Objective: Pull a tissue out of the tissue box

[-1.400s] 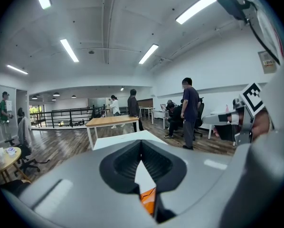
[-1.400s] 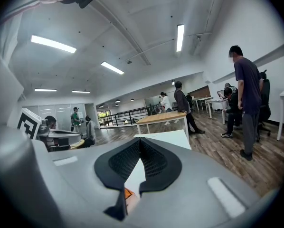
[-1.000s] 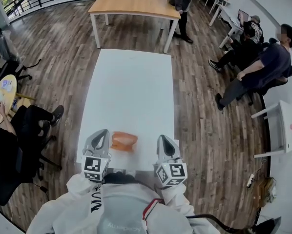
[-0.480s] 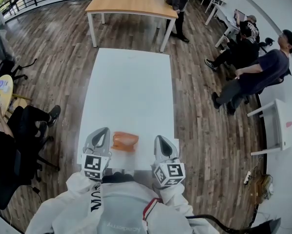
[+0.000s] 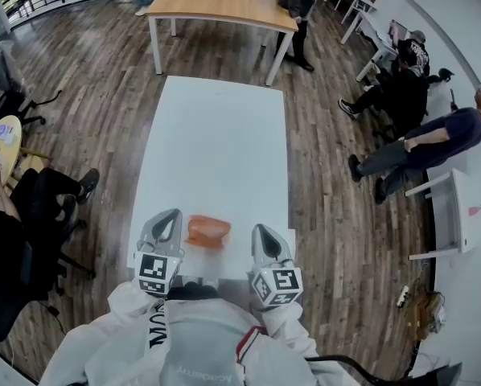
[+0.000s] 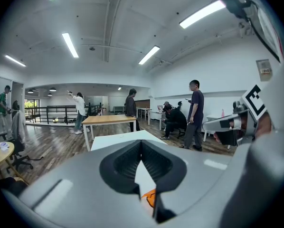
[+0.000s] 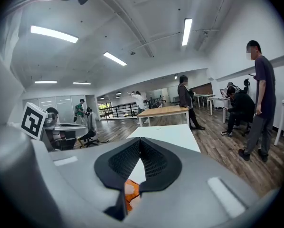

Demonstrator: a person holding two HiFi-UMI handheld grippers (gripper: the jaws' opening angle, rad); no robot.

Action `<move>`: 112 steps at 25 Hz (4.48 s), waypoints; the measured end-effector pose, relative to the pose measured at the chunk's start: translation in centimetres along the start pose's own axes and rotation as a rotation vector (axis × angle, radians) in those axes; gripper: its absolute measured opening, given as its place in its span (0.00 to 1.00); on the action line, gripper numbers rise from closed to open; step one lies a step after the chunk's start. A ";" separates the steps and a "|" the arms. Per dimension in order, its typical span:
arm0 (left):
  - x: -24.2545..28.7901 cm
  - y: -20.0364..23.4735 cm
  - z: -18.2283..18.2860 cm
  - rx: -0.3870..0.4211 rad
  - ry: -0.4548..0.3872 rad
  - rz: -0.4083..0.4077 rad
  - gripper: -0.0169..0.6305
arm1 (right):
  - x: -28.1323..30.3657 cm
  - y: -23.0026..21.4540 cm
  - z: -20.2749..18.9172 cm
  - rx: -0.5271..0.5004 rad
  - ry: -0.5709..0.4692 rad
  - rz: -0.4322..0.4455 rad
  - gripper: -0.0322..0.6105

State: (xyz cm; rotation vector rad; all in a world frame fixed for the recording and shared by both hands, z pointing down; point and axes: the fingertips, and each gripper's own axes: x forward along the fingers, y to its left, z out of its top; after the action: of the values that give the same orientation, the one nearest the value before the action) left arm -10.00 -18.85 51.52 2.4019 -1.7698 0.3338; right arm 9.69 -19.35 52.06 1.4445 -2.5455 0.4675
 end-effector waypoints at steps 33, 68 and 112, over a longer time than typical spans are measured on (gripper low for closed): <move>-0.4 0.5 -0.5 -0.010 0.011 0.023 0.03 | 6.0 2.1 -11.0 -0.296 0.466 0.312 0.30; -1.1 1.5 -1.4 -0.033 0.036 0.057 0.03 | 8.9 4.9 -18.5 -0.446 0.690 0.473 0.25; -1.3 1.9 -2.5 -0.051 0.068 0.084 0.03 | 9.7 7.3 -21.2 -0.520 0.760 0.546 0.11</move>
State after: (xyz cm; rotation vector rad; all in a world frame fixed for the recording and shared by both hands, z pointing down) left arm -12.37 -17.64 53.53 2.2590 -1.8297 0.3707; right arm -1.58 -16.16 73.50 0.2851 -2.1332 0.3002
